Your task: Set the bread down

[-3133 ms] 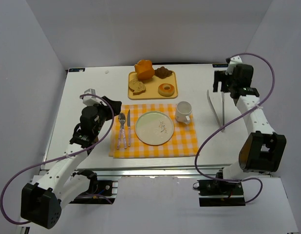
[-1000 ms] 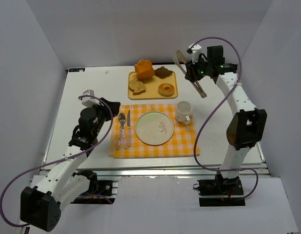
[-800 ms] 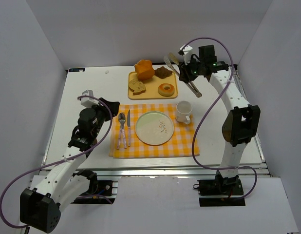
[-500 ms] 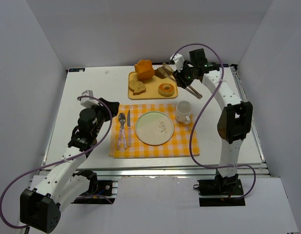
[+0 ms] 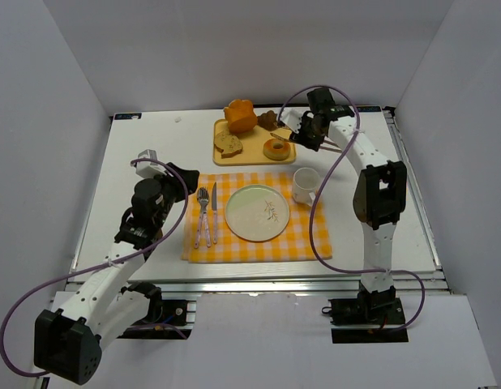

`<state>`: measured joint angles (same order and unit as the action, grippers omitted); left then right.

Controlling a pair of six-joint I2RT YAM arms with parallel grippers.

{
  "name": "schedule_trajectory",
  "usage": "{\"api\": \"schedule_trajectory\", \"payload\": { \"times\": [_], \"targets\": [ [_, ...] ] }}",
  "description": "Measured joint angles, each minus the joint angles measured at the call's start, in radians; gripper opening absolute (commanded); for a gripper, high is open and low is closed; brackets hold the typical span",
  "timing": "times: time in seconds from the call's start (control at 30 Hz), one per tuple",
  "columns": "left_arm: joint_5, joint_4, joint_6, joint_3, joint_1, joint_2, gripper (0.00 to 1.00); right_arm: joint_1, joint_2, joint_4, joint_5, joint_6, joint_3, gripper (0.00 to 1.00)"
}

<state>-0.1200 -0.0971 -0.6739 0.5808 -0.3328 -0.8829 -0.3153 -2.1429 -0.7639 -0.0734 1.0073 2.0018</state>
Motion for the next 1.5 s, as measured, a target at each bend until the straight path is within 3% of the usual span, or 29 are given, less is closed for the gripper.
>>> {"api": "schedule_trajectory", "payload": {
  "times": [0.2,0.53,0.8,1.17,1.5],
  "targets": [
    [0.0,0.0,0.003,0.0,0.003,-0.008,0.59,0.002,-0.033,-0.031,0.043,0.076,0.023,0.51],
    [0.0,-0.001,0.005,0.0,0.004,-0.009,0.59,0.002,-0.051,-0.05,0.06,0.058,0.083,0.6],
    [0.0,-0.002,0.005,0.0,0.004,-0.014,0.59,0.002,-0.05,-0.077,0.064,0.039,0.083,0.6],
    [0.0,-0.001,0.003,0.0,0.004,0.01,0.59,0.0,-0.045,-0.147,0.01,-0.012,0.193,0.5],
    [0.0,0.0,0.003,0.0,0.004,0.01,0.59,-0.013,0.007,-0.154,-0.092,-0.086,0.198,0.43]
  ]
}}
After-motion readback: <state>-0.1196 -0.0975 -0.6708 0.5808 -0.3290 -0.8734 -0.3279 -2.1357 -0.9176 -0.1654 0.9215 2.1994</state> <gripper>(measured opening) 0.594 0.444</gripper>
